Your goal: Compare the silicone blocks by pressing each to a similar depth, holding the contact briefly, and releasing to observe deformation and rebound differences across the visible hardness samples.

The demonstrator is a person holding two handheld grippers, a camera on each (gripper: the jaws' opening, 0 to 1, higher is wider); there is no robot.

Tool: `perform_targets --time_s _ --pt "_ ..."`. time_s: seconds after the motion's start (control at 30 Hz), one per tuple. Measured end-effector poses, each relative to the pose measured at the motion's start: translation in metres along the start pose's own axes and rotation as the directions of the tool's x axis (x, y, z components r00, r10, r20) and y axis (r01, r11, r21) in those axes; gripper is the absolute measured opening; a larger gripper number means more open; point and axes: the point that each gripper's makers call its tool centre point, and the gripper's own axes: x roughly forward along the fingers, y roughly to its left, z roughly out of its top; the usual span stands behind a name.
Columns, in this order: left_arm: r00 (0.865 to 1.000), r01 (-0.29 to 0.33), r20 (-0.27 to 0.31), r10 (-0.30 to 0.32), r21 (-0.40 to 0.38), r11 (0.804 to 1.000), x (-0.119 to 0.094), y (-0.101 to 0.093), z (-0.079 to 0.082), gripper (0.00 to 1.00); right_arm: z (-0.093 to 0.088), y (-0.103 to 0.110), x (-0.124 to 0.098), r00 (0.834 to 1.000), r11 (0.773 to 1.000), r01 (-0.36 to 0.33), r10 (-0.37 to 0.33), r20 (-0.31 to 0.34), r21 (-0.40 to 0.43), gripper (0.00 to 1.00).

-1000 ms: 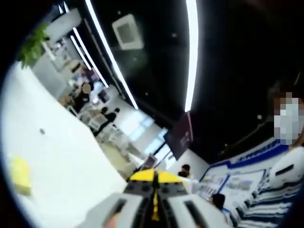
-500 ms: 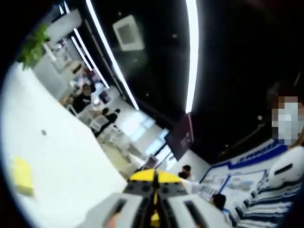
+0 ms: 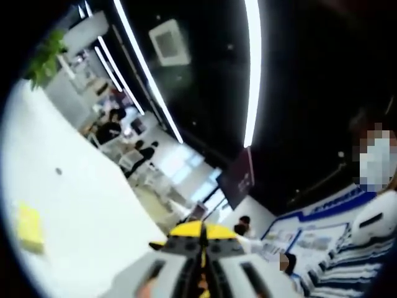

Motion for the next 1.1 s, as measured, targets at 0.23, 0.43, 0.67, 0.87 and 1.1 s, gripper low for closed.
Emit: perform_targets --time_s 0.23,0.43,0.67,0.87,1.1 --pt "1.000 -0.016 0.017 0.016 -0.008 1.000 -0.003 0.008 0.003 0.00 0.005 -0.016 -0.010 0.994 0.995 0.097 -0.097 0.049 0.000 0.93" --pt "1.000 -0.025 0.017 0.025 -0.011 1.000 -0.003 0.012 0.000 0.00 0.006 -0.025 -0.027 0.985 0.987 0.158 -0.158 0.071 0.009 0.96" --pt "1.000 -0.025 0.018 0.025 -0.017 1.000 0.000 0.013 -0.004 0.00 -0.001 -0.040 -0.045 0.961 0.961 0.273 -0.272 0.042 -0.035 0.96" --pt "0.999 -0.032 0.024 0.032 -0.020 0.999 -0.001 0.016 -0.004 0.00 -0.006 -0.060 -0.068 0.899 0.896 0.438 -0.438 0.018 -0.075 0.96" --pt "0.999 -0.043 0.032 0.044 -0.025 0.999 -0.003 0.022 -0.003 0.00 -0.008 -0.081 -0.109 0.835 0.835 0.550 -0.549 0.039 -0.009 0.96"
